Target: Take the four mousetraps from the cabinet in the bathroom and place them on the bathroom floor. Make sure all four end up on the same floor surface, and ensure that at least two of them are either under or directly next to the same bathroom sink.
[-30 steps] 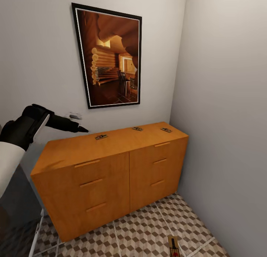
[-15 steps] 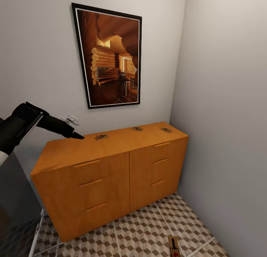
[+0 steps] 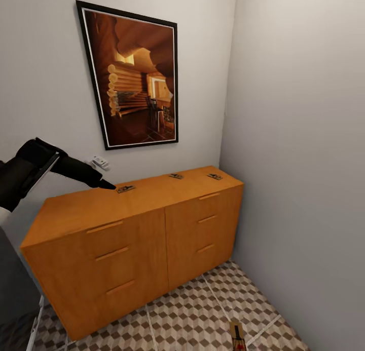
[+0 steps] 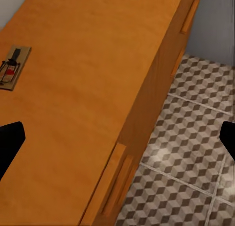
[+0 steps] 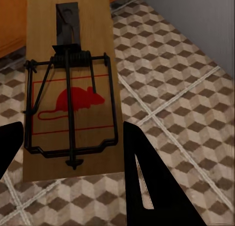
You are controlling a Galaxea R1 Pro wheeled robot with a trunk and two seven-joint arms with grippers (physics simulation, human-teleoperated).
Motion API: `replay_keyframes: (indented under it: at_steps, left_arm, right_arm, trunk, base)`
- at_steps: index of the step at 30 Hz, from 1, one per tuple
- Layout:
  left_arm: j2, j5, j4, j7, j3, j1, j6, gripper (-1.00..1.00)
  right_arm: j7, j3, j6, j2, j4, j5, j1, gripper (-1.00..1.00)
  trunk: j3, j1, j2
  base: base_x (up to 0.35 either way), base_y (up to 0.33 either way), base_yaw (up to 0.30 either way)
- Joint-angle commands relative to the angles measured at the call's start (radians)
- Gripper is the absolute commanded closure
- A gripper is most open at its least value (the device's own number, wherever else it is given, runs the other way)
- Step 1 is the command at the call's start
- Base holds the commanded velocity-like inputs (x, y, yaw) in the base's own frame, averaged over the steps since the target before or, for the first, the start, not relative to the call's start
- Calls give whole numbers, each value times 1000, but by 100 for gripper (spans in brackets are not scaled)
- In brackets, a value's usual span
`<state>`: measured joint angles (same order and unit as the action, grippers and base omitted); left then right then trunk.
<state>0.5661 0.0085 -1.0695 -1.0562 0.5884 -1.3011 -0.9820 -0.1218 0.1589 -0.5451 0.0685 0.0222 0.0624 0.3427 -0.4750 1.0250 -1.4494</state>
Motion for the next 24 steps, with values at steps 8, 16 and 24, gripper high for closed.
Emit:
replay_keyframes:
  at_steps: [8,16,24]
  left_arm:
    - [0,2,-1,-2,3,-1,-7,-100]
    - [4,1,-1,-2,4,-1,-7,-100]
    - [6,1,1,-2,5,-1,-6,-100]
  right_arm:
    - [-6,5,-3,1,-1,5,1,100]
    - [-6,5,-3,2,-2,4,1,100]
    - [-6,5,-2,1,-2,4,1,100]
  trunk:
    - [2,0,-1]
    - [3,0,-1]
    - [3,0,-1]
  base:
    - [0,0,-269]
    - [0,0,-129]
    - [69,96,-3]
